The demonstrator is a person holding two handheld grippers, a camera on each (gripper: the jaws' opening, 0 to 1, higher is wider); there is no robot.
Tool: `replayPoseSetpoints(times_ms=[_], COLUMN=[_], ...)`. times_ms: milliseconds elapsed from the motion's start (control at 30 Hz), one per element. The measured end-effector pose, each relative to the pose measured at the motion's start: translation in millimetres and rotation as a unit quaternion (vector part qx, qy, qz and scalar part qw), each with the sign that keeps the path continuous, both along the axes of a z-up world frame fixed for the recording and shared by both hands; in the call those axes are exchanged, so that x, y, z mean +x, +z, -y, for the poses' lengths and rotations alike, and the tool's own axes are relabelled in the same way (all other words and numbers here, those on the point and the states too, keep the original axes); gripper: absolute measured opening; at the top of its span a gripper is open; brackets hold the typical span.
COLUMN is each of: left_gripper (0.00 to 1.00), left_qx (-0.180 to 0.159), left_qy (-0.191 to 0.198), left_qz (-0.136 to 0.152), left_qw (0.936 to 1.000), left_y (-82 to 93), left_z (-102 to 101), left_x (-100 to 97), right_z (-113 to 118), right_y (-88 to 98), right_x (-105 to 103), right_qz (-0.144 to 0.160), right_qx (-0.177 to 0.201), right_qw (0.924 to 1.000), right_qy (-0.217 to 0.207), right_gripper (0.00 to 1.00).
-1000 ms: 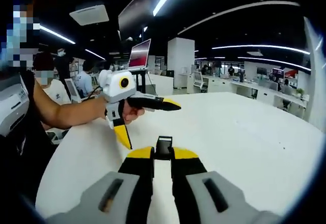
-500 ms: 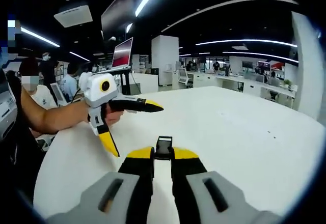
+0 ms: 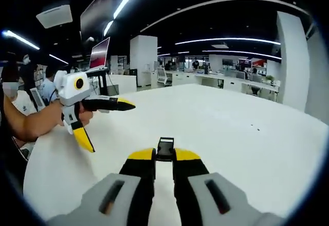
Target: Snap the two parts of the plastic buckle together until the buckle closes and remains connected.
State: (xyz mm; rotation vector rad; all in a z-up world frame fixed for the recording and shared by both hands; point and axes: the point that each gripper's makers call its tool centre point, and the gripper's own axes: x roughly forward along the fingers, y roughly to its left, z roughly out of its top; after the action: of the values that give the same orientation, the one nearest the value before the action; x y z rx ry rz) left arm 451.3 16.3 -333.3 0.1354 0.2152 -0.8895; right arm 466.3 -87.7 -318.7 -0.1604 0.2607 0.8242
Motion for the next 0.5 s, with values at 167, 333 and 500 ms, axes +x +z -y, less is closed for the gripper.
replayPoseSetpoints(times_ms=[167, 333, 500], left_gripper=[0.99, 0.99, 0.99], left_qx=[0.010, 0.017, 0.021], left_qy=[0.000, 0.001, 0.003], left_qz=[-0.007, 0.003, 0.000], left_qw=[0.9999, 0.9998, 0.9998], left_y=[-2.9, 0.9, -1.9], left_z=[-0.2, 0.8, 0.5], left_x=[-1.9, -3.7, -2.5], right_z=[0.9, 2.8, 5.0], right_y=[-7.1, -8.9, -11.4], right_x=[1.1, 3.8, 6.7], right_qz=[-0.005, -0.003, -0.005], right_qx=[-0.008, -0.011, -0.012], right_qw=[0.9999, 0.9998, 0.9996], right_qy=[-0.006, -0.015, -0.027], right_gripper=[0.10, 0.10, 0.10])
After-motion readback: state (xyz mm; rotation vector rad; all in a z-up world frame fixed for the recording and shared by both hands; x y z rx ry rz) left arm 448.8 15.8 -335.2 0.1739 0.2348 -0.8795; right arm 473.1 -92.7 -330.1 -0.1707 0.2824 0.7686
